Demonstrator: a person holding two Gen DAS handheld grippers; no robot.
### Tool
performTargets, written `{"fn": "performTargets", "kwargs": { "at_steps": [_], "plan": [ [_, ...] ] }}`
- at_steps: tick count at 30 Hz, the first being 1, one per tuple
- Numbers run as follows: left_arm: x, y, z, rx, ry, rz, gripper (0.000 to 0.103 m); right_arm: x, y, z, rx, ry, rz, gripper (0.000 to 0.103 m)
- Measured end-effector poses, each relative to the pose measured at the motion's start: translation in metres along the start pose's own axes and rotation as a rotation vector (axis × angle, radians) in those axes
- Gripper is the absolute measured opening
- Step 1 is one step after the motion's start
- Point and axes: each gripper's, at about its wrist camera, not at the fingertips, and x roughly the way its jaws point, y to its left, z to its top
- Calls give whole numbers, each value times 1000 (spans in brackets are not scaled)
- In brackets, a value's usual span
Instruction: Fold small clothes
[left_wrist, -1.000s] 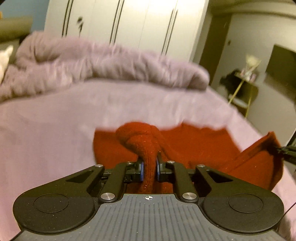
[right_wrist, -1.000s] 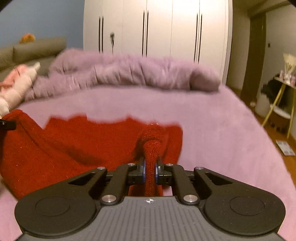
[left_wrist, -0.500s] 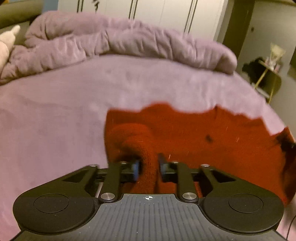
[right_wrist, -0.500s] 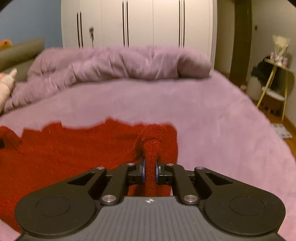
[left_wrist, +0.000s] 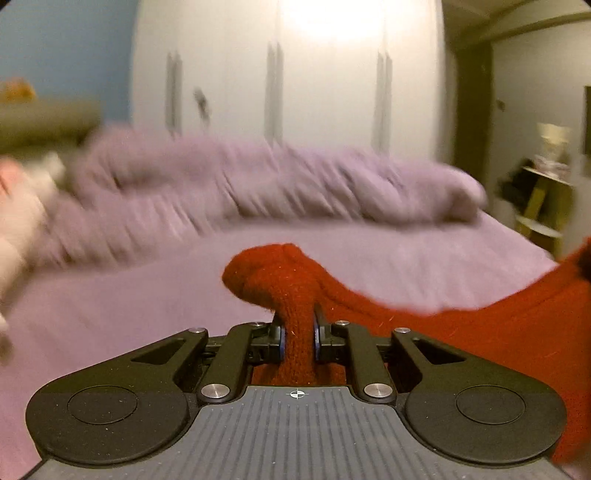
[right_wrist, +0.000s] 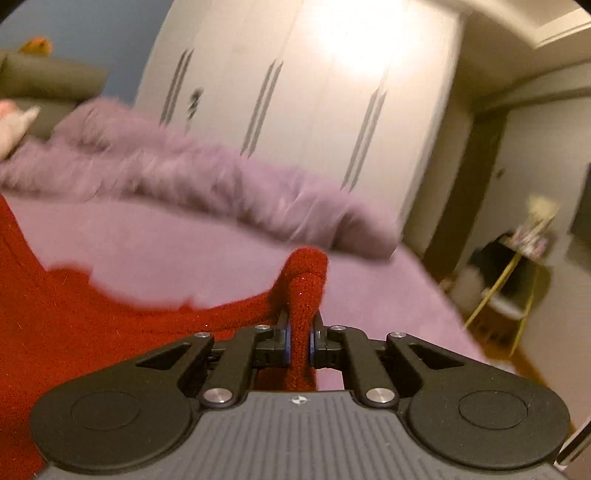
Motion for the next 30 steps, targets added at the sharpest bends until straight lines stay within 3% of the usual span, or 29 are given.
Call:
{"fn": "performTargets", "kwargs": {
  "at_steps": [2,4,9,10,11,12,14,17,19,20,22,25,30],
  "plan": [
    [24,-6,5,-10,-15,79,16,26,8,2,-19,-8,-78,8],
    [55,-14,-3,-4,31,147,17,49,20,-4,-68,-7,-134,8],
    [103,-24,-42,55,147,302,23,82,53,-35,-177,59,-147,10],
    [101,-20,-47,44,154,311,28,83,58,-39,-198,76,-156,12],
    [95,-17,-51,29,144,322,40,81,59,-40,-200,64,-176,13],
    [85,-12,-54,15,122,323,46,73,60,-40,-189,29,-195,15],
    [61,-12,-55,-30,89,252,51,53,66,-39,-184,-42,-159,21],
    [33,-33,-57,-82,89,52,62,23,87,-44,-205,-63,163,22],
    [35,-57,-63,-59,144,-65,68,9,111,-53,-281,-73,284,22],
    [40,-67,-67,-36,162,-78,68,5,124,-60,-334,-82,305,22],
    [55,-85,-76,22,193,-59,68,7,142,-73,-419,-75,312,21],
    [75,-83,-83,-16,260,-29,69,21,137,-84,-430,-73,224,21],
    [84,-62,-82,-58,260,1,76,80,65,-88,-191,136,-37,22]
  ]
}}
